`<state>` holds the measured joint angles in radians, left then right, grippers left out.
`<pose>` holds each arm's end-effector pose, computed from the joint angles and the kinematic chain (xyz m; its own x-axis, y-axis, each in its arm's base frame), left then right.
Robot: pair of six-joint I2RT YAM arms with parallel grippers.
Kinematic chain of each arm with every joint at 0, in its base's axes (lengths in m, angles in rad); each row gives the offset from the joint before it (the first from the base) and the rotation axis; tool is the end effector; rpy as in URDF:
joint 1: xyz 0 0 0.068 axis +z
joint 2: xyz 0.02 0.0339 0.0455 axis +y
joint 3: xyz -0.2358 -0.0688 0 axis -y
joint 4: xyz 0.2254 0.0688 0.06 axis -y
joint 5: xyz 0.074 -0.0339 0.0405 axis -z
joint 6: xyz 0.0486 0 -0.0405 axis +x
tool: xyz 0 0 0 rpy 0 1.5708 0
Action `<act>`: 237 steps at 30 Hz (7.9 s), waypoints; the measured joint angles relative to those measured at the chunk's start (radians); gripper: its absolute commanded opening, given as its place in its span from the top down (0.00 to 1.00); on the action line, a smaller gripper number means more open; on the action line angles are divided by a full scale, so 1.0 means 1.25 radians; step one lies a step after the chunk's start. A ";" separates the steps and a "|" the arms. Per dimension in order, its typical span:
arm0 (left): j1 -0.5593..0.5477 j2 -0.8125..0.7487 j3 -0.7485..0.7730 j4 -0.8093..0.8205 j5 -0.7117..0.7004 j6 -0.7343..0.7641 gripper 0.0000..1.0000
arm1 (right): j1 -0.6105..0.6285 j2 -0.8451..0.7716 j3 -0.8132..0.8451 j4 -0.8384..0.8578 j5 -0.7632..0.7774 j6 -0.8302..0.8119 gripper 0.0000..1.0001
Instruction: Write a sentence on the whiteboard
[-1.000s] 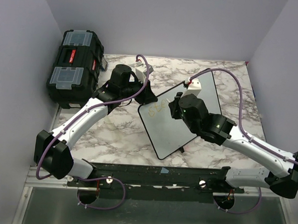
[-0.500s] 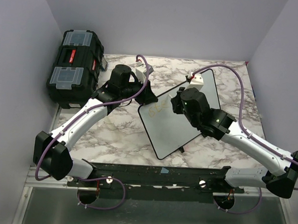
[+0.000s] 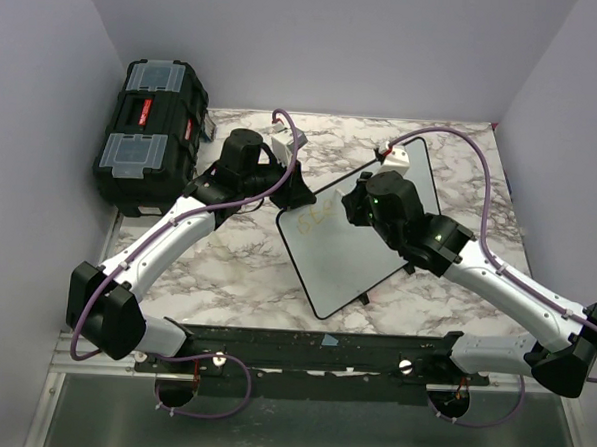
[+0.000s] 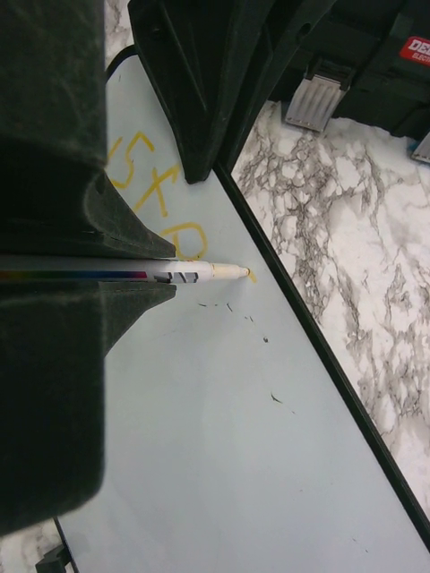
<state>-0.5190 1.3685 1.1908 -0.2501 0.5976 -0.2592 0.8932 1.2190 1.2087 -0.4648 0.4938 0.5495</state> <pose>0.2547 -0.1770 0.3163 -0.5672 0.0800 -0.8197 0.7337 0.5011 -0.4588 0.1863 0.1948 0.3391 -0.4648 0.1559 -0.8716 -0.2099 0.9369 0.2795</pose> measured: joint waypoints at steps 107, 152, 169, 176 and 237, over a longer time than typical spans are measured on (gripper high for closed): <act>0.007 0.000 -0.003 -0.023 -0.024 -0.003 1.00 | -0.050 -0.034 -0.094 0.008 -0.081 0.030 0.99; 0.059 0.030 -0.076 0.062 0.013 -0.004 1.00 | -0.050 -0.201 -0.098 -0.066 -0.048 0.021 0.99; 0.071 0.052 -0.103 0.104 0.019 0.000 1.00 | -0.050 -0.166 -0.157 -0.030 -0.048 0.021 0.99; 0.076 0.056 -0.115 0.119 0.022 0.000 0.87 | -0.050 -0.166 -0.164 -0.023 -0.048 0.027 0.99; 0.078 0.075 -0.097 0.089 0.013 0.037 0.77 | -0.050 -0.212 -0.087 0.361 -0.230 0.530 0.99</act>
<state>-0.4213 1.4620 1.0695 -0.1390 0.6136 -0.2134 0.8310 0.9535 1.1004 -0.0132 0.2062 1.2118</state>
